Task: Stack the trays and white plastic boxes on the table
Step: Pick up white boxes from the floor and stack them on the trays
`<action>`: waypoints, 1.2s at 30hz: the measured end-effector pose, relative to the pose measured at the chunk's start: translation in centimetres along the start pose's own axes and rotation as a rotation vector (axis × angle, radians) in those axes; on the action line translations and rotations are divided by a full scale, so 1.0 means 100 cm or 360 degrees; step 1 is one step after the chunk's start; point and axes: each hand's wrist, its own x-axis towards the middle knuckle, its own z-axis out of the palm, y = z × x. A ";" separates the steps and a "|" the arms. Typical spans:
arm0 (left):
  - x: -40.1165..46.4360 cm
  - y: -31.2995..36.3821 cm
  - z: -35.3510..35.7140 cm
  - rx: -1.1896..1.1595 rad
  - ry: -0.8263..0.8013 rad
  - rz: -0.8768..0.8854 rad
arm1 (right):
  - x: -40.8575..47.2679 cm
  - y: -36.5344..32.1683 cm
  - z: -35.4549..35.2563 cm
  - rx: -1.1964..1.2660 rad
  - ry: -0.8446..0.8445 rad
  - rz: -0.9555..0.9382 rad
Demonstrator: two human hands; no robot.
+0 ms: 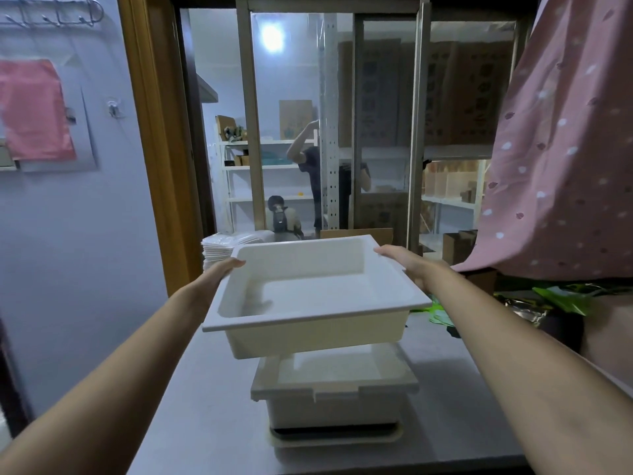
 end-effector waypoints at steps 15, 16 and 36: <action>0.003 -0.009 0.020 -0.1317 0.0376 -0.0273 | 0.006 0.004 -0.004 0.0262 0.0255 -0.0053; 0.001 -0.012 0.020 -0.1376 0.0410 -0.0317 | 0.006 0.005 -0.005 0.0287 0.0264 -0.0054; 0.039 -0.011 0.104 -0.1055 0.0471 -0.0495 | 0.020 0.011 0.041 0.0781 0.0352 0.0148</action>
